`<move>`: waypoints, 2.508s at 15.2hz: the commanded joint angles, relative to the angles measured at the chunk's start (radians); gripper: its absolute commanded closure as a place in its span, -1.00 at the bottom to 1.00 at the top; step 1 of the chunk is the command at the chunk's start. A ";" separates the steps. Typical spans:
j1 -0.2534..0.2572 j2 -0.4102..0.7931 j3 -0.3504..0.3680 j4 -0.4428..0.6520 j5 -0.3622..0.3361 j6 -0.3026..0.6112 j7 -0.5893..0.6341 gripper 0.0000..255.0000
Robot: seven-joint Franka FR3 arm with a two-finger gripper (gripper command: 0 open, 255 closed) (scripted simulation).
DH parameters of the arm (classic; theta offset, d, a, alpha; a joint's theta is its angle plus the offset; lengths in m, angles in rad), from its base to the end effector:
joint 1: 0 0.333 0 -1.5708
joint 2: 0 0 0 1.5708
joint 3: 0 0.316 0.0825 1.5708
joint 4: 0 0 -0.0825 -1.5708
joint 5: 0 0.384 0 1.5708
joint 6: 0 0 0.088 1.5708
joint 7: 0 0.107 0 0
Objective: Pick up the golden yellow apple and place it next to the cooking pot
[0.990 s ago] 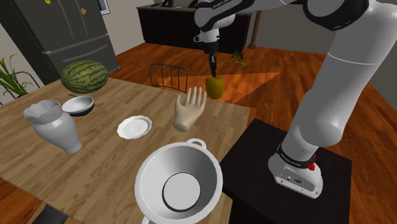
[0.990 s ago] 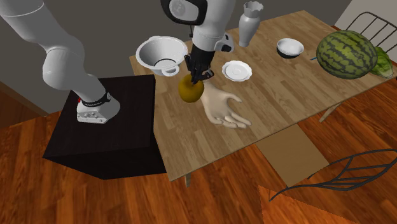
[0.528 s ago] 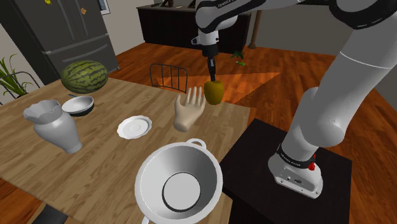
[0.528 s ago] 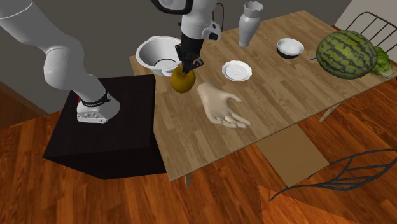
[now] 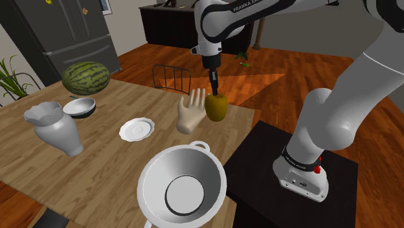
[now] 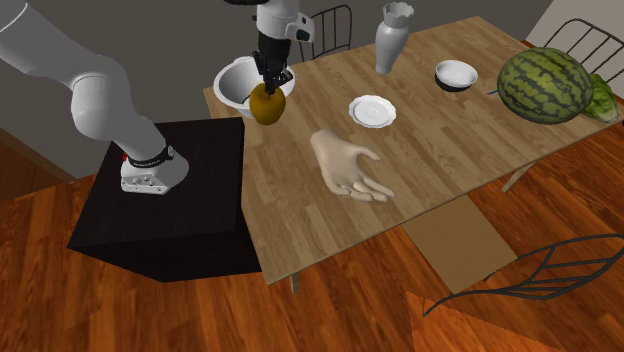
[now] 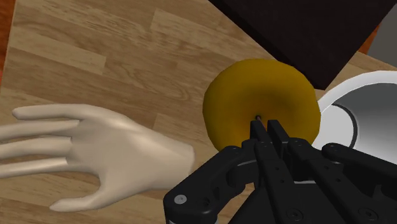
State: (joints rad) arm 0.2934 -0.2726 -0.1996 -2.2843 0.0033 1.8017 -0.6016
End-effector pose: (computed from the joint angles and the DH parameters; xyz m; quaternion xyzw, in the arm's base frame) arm 0.4395 0.0388 0.4449 -0.9323 -0.3442 0.0970 0.0538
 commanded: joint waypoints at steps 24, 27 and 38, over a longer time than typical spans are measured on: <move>0.046 0.073 0.055 -0.226 0.052 0.301 0.064 1.00; 0.047 0.102 0.054 -0.242 0.058 0.346 0.057 1.00; 0.053 0.228 0.051 -0.285 0.091 0.512 0.024 1.00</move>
State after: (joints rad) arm 0.3463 -0.0583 -0.1478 -2.5684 0.0901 2.2988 -0.5730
